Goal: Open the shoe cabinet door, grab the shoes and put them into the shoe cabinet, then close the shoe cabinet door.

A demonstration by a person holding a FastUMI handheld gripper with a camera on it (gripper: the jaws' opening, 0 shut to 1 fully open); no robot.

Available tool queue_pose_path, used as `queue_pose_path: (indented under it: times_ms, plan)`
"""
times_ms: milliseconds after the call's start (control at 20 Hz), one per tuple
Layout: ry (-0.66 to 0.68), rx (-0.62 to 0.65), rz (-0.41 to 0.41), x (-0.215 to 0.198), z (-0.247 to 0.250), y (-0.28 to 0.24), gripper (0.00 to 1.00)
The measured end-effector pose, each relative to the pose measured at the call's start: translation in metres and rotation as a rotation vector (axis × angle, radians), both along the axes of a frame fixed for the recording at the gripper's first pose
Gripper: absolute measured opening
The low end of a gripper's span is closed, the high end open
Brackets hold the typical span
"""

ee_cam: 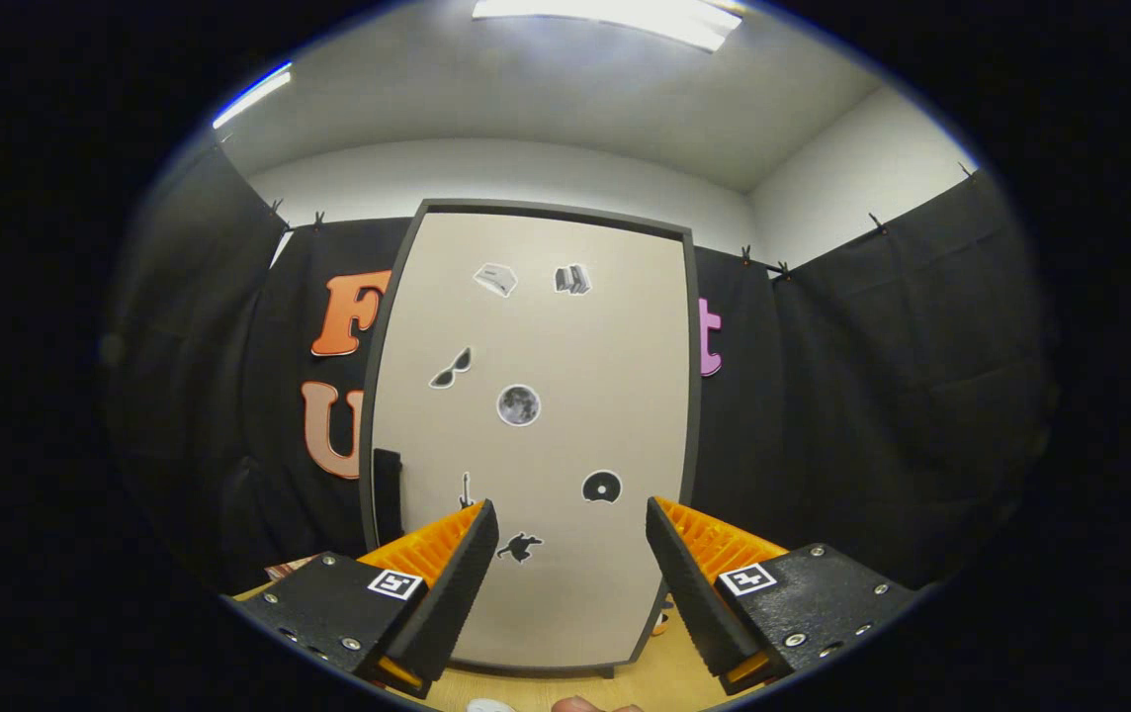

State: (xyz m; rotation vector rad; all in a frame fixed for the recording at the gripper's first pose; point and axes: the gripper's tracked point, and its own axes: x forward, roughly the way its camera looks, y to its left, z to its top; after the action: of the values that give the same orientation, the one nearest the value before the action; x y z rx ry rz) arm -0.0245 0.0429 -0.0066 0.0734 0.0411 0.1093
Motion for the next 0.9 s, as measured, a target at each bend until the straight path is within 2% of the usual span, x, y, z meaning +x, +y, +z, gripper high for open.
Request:
queue_pose_path:
  times_ms: [200,450,900]
  plan:
    - [0.026,0.030,0.072,0.003,-0.008,0.043,0.93]
    - [0.121,0.093,0.176,0.020,-0.027,0.102,0.93]
    - [0.221,0.148,0.267,0.065,-0.054,0.182,0.89]
